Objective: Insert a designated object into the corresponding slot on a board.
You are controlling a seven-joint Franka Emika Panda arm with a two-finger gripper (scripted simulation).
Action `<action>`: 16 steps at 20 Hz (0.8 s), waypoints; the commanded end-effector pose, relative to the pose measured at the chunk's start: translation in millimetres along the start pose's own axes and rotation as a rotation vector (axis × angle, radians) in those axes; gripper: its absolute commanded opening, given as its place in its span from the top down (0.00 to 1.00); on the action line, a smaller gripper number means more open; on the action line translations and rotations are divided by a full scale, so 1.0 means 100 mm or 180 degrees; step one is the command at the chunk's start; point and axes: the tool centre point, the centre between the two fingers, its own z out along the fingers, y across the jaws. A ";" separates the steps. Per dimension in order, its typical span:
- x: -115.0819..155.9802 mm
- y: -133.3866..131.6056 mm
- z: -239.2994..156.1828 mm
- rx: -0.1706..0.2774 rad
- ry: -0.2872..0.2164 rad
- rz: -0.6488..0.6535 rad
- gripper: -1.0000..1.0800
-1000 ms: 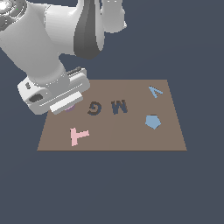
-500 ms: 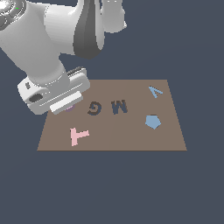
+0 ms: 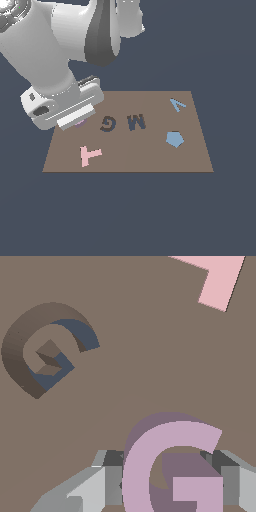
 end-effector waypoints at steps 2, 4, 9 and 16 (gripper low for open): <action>0.01 -0.04 0.00 -0.0001 0.0001 0.0098 1.00; 0.02 -0.07 -0.01 -0.0001 0.0001 0.0181 1.00; 0.06 -0.16 -0.01 -0.0001 0.0001 0.0459 1.00; 0.17 -0.34 -0.03 -0.0002 0.0002 0.1014 1.00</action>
